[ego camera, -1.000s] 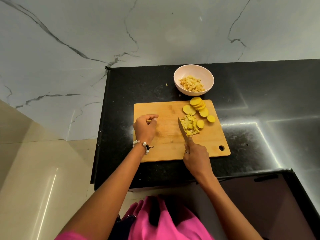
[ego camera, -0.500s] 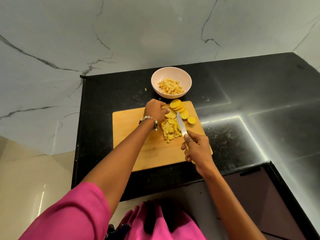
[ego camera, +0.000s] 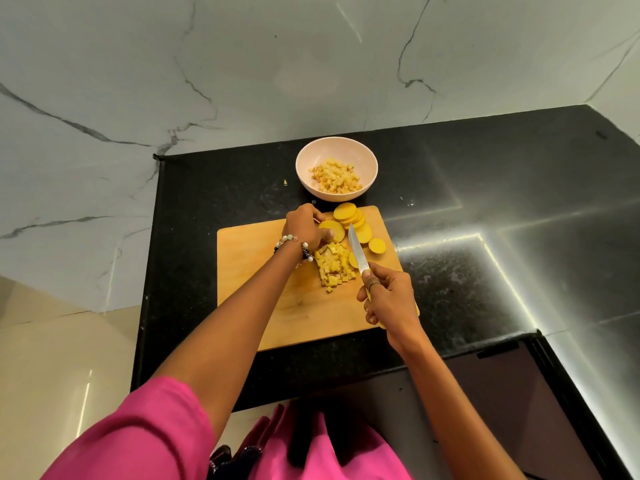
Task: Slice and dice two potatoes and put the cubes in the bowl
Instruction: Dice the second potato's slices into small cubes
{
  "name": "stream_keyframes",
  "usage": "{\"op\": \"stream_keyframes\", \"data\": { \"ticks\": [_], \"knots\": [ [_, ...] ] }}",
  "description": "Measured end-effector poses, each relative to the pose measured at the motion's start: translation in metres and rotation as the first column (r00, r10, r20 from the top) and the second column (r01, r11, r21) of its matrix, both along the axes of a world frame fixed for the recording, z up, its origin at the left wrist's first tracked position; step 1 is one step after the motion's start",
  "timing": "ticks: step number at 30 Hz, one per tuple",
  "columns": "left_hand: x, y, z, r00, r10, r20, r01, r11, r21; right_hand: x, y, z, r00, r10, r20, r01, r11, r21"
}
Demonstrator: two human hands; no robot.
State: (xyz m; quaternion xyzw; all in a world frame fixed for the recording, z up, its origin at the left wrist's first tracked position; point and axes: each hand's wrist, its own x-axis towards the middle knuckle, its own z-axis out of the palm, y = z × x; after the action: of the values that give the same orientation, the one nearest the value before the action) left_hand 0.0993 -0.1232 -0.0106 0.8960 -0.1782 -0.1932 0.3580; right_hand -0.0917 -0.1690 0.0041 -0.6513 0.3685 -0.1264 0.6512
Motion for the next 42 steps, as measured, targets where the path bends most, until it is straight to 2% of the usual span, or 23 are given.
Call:
{"op": "stream_keyframes", "data": {
  "ticks": [3,5,8,14,19,23,26,33,36,38,40,42],
  "knots": [
    [0.002,0.005,0.006,0.998,0.034,-0.045,-0.038,0.996,-0.083,0.001,0.0,-0.004,0.999,0.013,-0.038,-0.015,0.998,-0.065],
    [0.003,0.013,0.01,0.999,0.026,-0.021,-0.027,0.996,-0.079,0.001,-0.001,-0.006,0.998,0.025,-0.061,-0.033,0.991,-0.132],
    [0.004,0.026,0.013,0.997,0.071,-0.042,-0.074,0.994,-0.078,0.005,0.002,-0.01,0.992,0.083,-0.095,-0.108,0.946,-0.305],
    [-0.008,0.038,0.009,0.925,0.185,-0.33,-0.25,0.954,-0.164,0.01,0.026,-0.009,0.977,0.137,-0.162,-0.199,0.856,-0.478],
    [-0.019,0.039,0.004,0.865,0.207,-0.458,-0.346,0.906,-0.244,0.002,0.029,-0.006,0.971,0.099,-0.216,-0.203,0.819,-0.536],
    [-0.021,0.048,0.007,0.837,0.253,-0.486,-0.425,0.859,-0.286,-0.006,0.026,-0.001,0.977,0.074,-0.202,-0.175,0.818,-0.548],
    [-0.027,0.065,0.009,0.854,0.293,-0.43,-0.435,0.856,-0.279,-0.004,0.029,-0.003,0.979,0.104,-0.176,-0.188,0.795,-0.577],
    [-0.056,0.104,0.005,0.924,0.323,-0.205,-0.349,0.931,-0.108,0.006,0.051,-0.006,0.955,0.211,-0.207,-0.295,0.743,-0.601],
    [-0.06,0.113,0.0,0.975,0.223,-0.003,-0.221,0.969,0.107,0.01,0.058,-0.01,0.932,0.23,-0.28,-0.359,0.685,-0.634],
    [-0.059,0.119,-0.001,0.984,0.134,0.116,-0.159,0.958,0.239,0.011,0.064,-0.011,0.913,0.255,-0.319,-0.406,0.652,-0.64],
    [-0.056,0.123,-0.002,0.987,0.048,0.153,-0.087,0.961,0.262,0.011,0.07,-0.011,0.892,0.287,-0.35,-0.451,0.619,-0.642],
    [-0.052,0.125,-0.005,0.987,-0.045,0.155,0.01,0.976,0.217,0.012,0.074,-0.012,0.87,0.295,-0.396,-0.492,0.583,-0.646]
  ]
}}
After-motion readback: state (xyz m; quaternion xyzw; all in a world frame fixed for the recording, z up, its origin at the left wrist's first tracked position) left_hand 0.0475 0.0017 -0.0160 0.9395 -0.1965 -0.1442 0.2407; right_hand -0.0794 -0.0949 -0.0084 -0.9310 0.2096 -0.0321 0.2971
